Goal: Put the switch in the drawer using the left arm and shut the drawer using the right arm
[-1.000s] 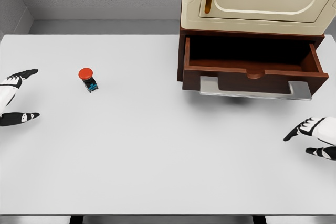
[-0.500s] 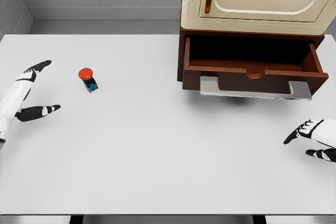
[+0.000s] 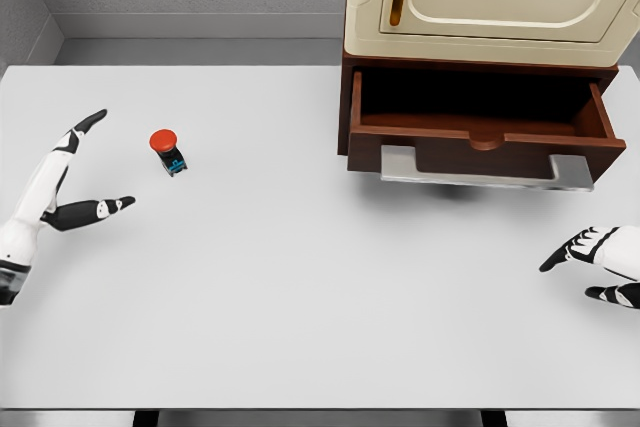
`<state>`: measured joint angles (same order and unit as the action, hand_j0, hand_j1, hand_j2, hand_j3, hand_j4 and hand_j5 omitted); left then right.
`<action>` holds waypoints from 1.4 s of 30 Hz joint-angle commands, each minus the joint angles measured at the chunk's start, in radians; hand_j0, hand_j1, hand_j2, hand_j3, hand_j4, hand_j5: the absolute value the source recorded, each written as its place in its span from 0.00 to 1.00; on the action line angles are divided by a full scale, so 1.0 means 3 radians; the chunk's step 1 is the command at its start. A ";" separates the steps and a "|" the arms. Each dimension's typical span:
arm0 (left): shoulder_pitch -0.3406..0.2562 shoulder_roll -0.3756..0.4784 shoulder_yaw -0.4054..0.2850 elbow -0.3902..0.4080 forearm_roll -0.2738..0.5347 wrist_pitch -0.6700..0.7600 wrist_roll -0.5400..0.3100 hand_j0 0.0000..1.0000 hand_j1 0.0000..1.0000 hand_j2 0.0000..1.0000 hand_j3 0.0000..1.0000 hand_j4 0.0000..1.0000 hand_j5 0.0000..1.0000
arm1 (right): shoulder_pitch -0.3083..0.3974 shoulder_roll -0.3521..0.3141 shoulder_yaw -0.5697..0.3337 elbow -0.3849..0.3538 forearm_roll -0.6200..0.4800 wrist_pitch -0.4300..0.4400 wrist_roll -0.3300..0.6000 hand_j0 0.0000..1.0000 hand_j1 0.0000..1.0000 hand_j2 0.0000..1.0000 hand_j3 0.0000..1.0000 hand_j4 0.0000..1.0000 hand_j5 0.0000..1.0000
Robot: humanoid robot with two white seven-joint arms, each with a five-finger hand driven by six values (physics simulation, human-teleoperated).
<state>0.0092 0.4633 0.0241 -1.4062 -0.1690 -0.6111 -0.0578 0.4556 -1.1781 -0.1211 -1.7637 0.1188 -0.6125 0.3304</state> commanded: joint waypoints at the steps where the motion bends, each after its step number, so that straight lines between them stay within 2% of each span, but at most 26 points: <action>1: 0.0000 0.0005 0.0002 -0.0002 0.0027 0.0001 -0.0002 1.00 1.00 1.00 1.00 1.00 1.00 | 0.0000 -0.0005 0.0000 -0.0001 -0.0023 0.0006 -0.0002 0.73 0.73 0.73 0.73 0.73 0.73; 13: 0.0010 -0.0051 -0.0009 -0.0032 0.0021 0.0001 -0.0002 1.00 1.00 1.00 1.00 1.00 1.00 | 0.0005 -0.0010 0.0000 -0.0001 -0.0023 0.0006 -0.0002 0.73 0.73 0.73 0.73 0.73 0.73; 15: 0.0000 -0.0112 -0.0004 -0.0037 0.0087 0.0001 0.0019 1.00 1.00 1.00 1.00 1.00 1.00 | 0.0000 -0.0010 0.0000 -0.0001 -0.0023 0.0006 -0.0002 0.73 0.73 0.73 0.73 0.73 0.73; 16: -0.0015 -0.0143 -0.0019 -0.0032 0.0210 0.0001 0.0014 1.00 1.00 1.00 1.00 1.00 1.00 | 0.0000 -0.0010 0.0000 -0.0001 -0.0028 0.0006 -0.0002 0.73 0.73 0.73 0.73 0.73 0.73; 19: -0.0087 -0.0292 -0.0223 -0.0002 0.0241 0.0001 -0.0012 1.00 1.00 1.00 1.00 1.00 1.00 | 0.0000 -0.0010 -0.0005 -0.0001 -0.0023 0.0006 -0.0002 0.73 0.73 0.73 0.73 0.73 0.73; 22: -0.0153 -0.0312 -0.0234 0.0106 0.0257 0.0001 -0.0017 1.00 1.00 1.00 1.00 1.00 1.00 | 0.0000 -0.0010 0.0000 -0.0006 -0.0028 0.0006 0.0003 0.73 0.73 0.73 0.73 0.73 0.73; 23: -0.0174 -0.0327 -0.0269 0.0218 0.0257 0.0001 -0.0017 0.99 0.99 0.99 0.99 0.99 0.99 | 0.0000 -0.0010 -0.0005 -0.0006 -0.0028 0.0006 -0.0002 0.73 0.73 0.73 0.73 0.73 0.73; 26: -0.0210 -0.0338 -0.0321 0.0259 0.0241 0.0001 -0.0017 1.00 1.00 1.00 1.00 1.00 1.00 | 0.0005 -0.0010 0.0000 -0.0006 -0.0028 0.0006 -0.0002 0.73 0.73 0.73 0.73 0.73 0.73; 28: -0.0312 -0.0343 -0.0331 0.0428 0.0216 0.0001 -0.0017 1.00 1.00 1.00 1.00 1.00 1.00 | 0.0000 -0.0010 0.0000 -0.0006 -0.0028 0.0006 0.0003 0.73 0.73 0.73 0.73 0.73 0.73; 31: -0.0337 -0.0343 -0.0326 0.0484 0.0226 0.0001 -0.0017 1.00 1.00 1.00 1.00 1.00 1.00 | 0.0000 -0.0010 -0.0005 -0.0006 -0.0028 0.0006 0.0003 0.73 0.73 0.73 0.73 0.73 0.73; 36: -0.0506 -0.0348 -0.0326 0.0561 0.0257 0.0001 -0.0017 1.00 1.00 1.00 1.00 1.00 1.00 | 0.0000 -0.0010 -0.0005 -0.0006 -0.0028 0.0006 -0.0002 0.73 0.73 0.73 0.73 0.73 0.73; 39: -0.0527 -0.0343 -0.0387 0.0566 0.0441 0.0001 -0.0017 1.00 1.00 1.00 1.00 1.00 1.00 | 0.0000 -0.0010 -0.0005 -0.0006 -0.0023 0.0006 -0.0002 0.73 0.73 0.73 0.73 0.73 0.73; 40: -0.0532 -0.0343 -0.0423 0.0581 0.0584 0.0001 -0.0022 1.00 1.00 1.00 1.00 1.00 1.00 | 0.0000 -0.0010 -0.0005 -0.0001 -0.0023 0.0006 -0.0002 0.73 0.73 0.73 0.73 0.73 0.73; 42: -0.0598 -0.0327 -0.0505 0.0612 0.0701 0.0094 -0.0170 1.00 1.00 1.00 1.00 1.00 1.00 | 0.0000 -0.0010 -0.0005 -0.0006 -0.0023 0.0006 -0.0002 0.73 0.73 0.73 0.73 0.73 0.73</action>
<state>-0.1718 0.3621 -0.1088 -1.2293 -0.0036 -0.5986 -0.0856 0.4571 -1.1796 -0.1227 -1.7649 0.1183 -0.6125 0.3305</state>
